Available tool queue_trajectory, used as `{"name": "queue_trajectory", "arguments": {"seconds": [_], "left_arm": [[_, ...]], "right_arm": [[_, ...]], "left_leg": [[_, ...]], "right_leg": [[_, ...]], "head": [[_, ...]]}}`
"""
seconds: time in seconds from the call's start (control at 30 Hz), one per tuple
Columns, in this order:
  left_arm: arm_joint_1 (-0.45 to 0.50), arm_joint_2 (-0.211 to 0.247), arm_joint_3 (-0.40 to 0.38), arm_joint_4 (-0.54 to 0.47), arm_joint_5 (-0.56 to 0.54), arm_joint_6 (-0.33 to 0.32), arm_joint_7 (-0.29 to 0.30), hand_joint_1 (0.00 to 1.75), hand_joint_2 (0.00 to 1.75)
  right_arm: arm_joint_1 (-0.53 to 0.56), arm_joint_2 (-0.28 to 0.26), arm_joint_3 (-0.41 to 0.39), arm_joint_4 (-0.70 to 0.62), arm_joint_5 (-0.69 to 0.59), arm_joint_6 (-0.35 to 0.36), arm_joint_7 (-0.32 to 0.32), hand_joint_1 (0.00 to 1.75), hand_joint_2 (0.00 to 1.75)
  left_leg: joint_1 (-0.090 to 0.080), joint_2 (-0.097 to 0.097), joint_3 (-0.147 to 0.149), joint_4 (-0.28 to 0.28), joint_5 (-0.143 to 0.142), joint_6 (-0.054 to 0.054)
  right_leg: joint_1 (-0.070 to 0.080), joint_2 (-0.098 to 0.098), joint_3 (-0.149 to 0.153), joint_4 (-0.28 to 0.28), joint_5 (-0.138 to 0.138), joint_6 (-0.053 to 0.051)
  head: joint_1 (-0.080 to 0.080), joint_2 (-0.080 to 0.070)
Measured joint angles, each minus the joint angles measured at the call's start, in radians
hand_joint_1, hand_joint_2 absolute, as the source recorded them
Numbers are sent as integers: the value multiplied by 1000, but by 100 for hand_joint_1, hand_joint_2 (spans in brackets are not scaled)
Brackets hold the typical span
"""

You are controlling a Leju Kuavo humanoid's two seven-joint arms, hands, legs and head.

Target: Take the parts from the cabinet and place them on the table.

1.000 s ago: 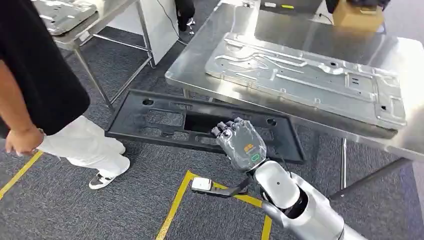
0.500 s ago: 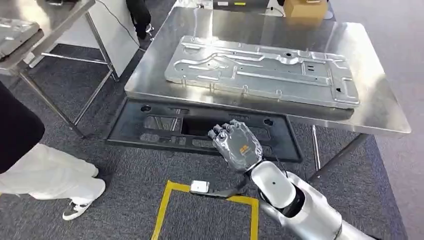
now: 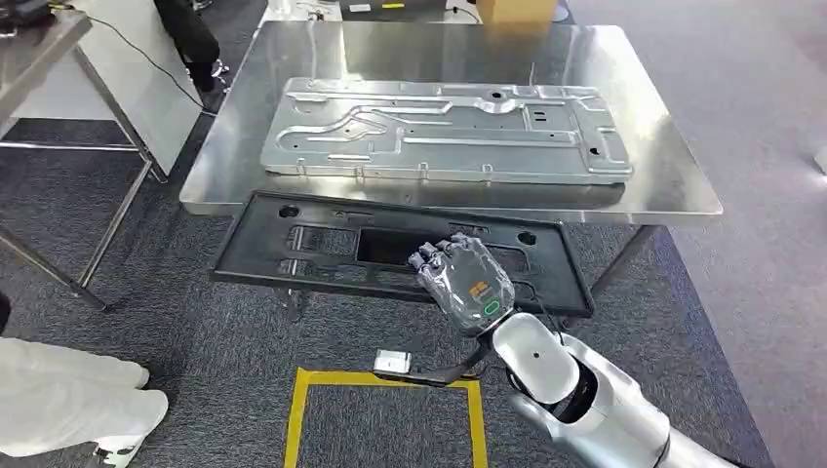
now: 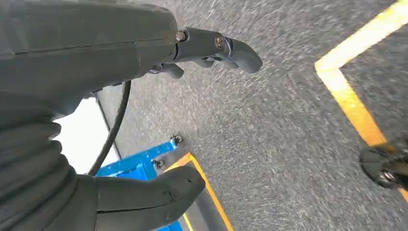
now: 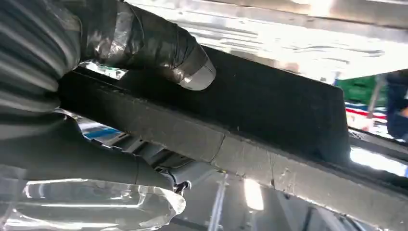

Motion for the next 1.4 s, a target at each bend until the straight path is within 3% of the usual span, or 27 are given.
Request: {"name": "queue_trajectory", "arguments": {"seconds": [0.07,0.1,0.13,0.17,0.23,0.27,0.3,0.33,0.4,0.43,0.5,0.53,0.57,0.8,0.87,1.0,1.4], "left_arm": [[-4,0,0,0,0,0,1,0,175],[-6,0,0,0,0,0,2,0,175],[-5,0,0,0,0,-1,2,0,175],[-3,0,0,0,0,-1,2,0,175],[0,0,0,0,0,-1,2,0,175],[2,0,0,0,0,-2,4,0,175],[2,0,0,0,0,-3,5,0,175],[2,0,0,0,-1,-3,6,0,175],[2,0,0,0,-1,-3,10,0,175],[2,1,0,0,-1,-4,10,0,175],[-1,0,0,1,-1,-6,11,0,175],[-2,-1,0,1,-1,-7,11,0,175],[-2,-1,0,1,-1,-9,11,0,175],[-1,-1,-1,1,0,-9,14,0,175],[-1,-1,-1,1,0,-9,14,0,175],[-1,-1,-1,1,0,-9,13,0,175],[-1,-1,-2,1,3,-8,10,0,175]], "right_arm": [[0,0,0,2,0,0,3,175,175],[1,0,0,0,-1,0,3,175,175],[-3,0,0,0,-1,0,4,175,175],[-4,2,0,1,-1,0,4,175,175],[-4,3,0,1,-1,0,4,175,175],[-3,3,2,2,0,0,4,175,175],[-2,4,5,2,3,0,5,175,175],[-2,3,6,2,5,-3,5,175,175],[-4,3,6,2,7,-10,2,175,175],[-4,3,6,1,7,-14,1,175,175],[-7,3,7,0,7,-18,-1,175,175],[-7,3,7,0,7,-18,-4,175,175],[-9,3,7,1,7,-18,-6,175,175],[-23,3,16,3,11,-11,-6,175,175],[-25,3,17,3,11,-10,-6,175,175],[-29,3,21,3,11,-1,-6,175,175],[-35,3,24,3,-11,15,-16,175,175]], "left_leg": [[-1,27,13,-9,-4,-11],[6,5,13,-4,-14,-19],[8,-53,10,19,-30,-20],[8,-86,-19,80,-66,-19],[8,-104,-105,241,-134,-22],[8,-105,-139,293,-140,-23],[8,-105,-150,296,-120,-23],[8,-105,-140,253,-76,-22],[8,-108,-79,85,34,-16],[7,-119,-59,36,43,-10],[4,-126,-56,20,36,-7],[5,-127,-55,16,38,-11],[3,-128,-55,14,39,-10],[2,-130,-55,14,37,-3],[1,-130,-55,15,36,0],[1,-130,-54,15,36,0],[2,-130,-52,12,36,0]], "right_leg": [[2,27,0,-5,-1,-9],[-14,39,12,-18,5,-19],[-13,49,17,-24,5,-23],[-13,57,19,-24,5,-30],[-11,84,20,-23,2,-34],[-9,89,20,-21,0,-37],[-8,102,21,-19,-2,-38],[-9,112,24,-15,-5,-37],[-9,126,32,-6,-16,-30],[-9,129,31,-1,-22,-25],[-4,134,20,8,-24,-15],[-1,132,20,9,-26,-30],[-3,131,21,8,-25,-30],[-3,128,28,-4,-22,-26],[-4,128,29,-5,-23,-17],[-4,128,29,-6,-23,-10],[-3,128,29,-5,-23,-11]], "head": [[0,0],[-2,0],[-1,0],[-3,0],[-2,0],[-2,0],[-2,0],[-2,0],[-2,0],[-2,0],[-2,0],[-2,0],[-2,0],[-2,0],[-1,0],[-1,0],[-2,0]]}}
